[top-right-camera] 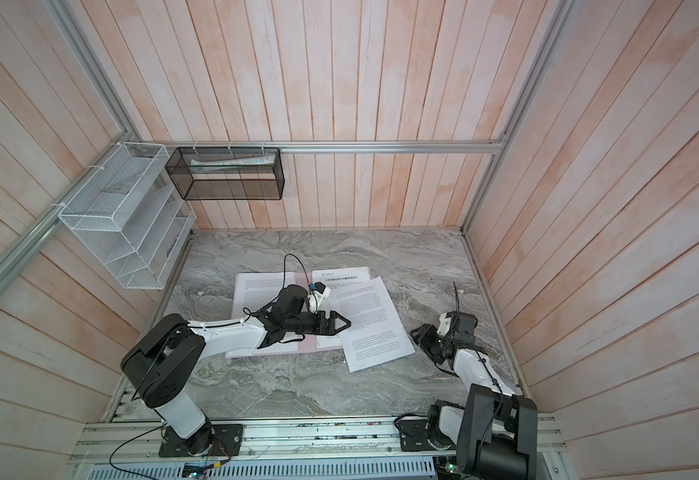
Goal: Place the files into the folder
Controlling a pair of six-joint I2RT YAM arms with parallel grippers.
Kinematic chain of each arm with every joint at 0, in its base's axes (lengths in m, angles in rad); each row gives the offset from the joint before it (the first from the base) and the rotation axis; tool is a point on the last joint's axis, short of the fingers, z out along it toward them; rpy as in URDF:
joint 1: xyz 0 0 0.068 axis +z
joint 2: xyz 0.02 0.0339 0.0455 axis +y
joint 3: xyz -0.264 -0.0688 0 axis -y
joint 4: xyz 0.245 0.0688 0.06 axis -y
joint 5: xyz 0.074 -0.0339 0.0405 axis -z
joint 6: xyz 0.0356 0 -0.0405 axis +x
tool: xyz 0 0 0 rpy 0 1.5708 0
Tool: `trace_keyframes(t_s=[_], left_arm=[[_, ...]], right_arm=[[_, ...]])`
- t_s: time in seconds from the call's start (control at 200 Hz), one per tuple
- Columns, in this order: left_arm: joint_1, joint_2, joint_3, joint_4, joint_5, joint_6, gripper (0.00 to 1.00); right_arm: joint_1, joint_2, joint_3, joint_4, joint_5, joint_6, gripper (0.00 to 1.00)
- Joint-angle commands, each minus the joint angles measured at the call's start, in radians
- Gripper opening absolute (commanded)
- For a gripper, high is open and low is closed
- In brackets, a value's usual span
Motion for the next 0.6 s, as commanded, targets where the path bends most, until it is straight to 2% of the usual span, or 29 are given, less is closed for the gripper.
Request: trace_keyframes(t_s=[0.0,0.41,0.595], left_arm=[[-0.005,0.023,0.048,0.040,0.028,0.002,0.97],[-0.004,0.045,0.065,0.021,0.030,0.022,0.97],[-0.004,0.048,0.067,0.017,0.026,0.028,0.97]], right_arm=[[-0.005,0.016,-0.031,-0.027,-0.099,-0.008,0.56],[-0.006,-0.027,-0.104,-0.019,-0.265,0.018,0.49],[-0.006,-0.055,-0.144,0.019,-0.318,0.041,0.42]])
